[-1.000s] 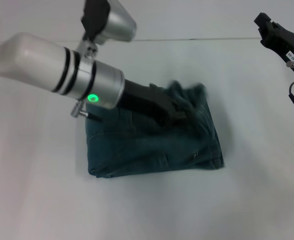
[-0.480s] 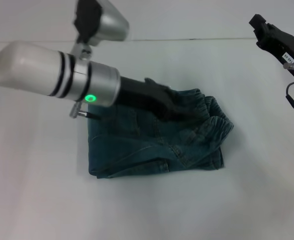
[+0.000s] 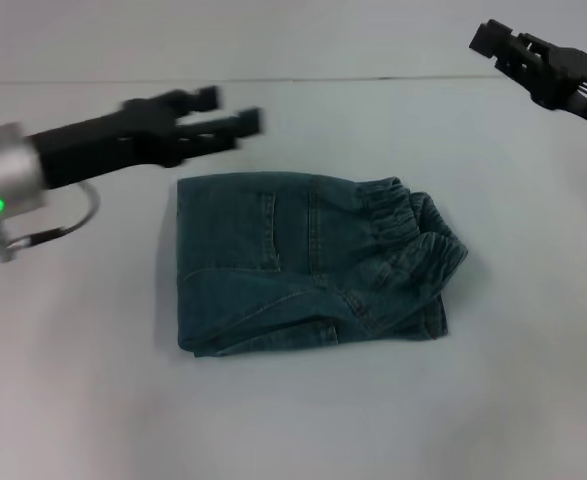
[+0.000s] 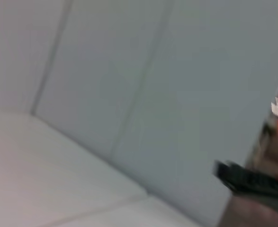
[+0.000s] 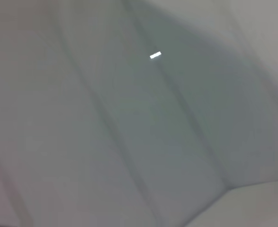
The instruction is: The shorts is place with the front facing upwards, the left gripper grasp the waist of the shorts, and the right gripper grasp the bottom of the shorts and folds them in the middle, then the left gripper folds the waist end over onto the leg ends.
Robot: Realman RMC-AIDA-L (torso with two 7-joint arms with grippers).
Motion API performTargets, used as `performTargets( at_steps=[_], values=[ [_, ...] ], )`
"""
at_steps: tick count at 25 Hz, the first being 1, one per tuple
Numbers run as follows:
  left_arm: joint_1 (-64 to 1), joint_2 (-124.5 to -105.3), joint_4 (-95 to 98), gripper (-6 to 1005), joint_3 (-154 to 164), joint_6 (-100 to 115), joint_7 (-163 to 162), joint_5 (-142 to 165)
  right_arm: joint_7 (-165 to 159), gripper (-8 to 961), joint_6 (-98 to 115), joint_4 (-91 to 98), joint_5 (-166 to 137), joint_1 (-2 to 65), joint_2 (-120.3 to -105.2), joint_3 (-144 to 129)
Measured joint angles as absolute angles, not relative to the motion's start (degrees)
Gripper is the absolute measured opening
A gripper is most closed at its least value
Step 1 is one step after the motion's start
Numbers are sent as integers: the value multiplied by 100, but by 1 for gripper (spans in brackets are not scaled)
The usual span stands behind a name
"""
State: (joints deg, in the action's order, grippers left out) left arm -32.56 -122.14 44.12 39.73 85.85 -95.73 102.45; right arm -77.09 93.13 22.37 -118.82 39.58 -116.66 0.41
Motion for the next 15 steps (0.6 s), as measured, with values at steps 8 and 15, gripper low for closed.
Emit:
performTargets(
  at_steps=[8, 15],
  values=[
    [-2614, -11900, 3953, 947, 3049, 9335, -9273, 10112, -8442, 313, 10942, 3704, -11902, 3712, -11413, -2137],
    [-2385, -11822, 4463, 949, 3036, 9854, -9413, 11153, -8920, 636, 11033, 4208, -12298, 3334, -11144, -3289]
  ],
)
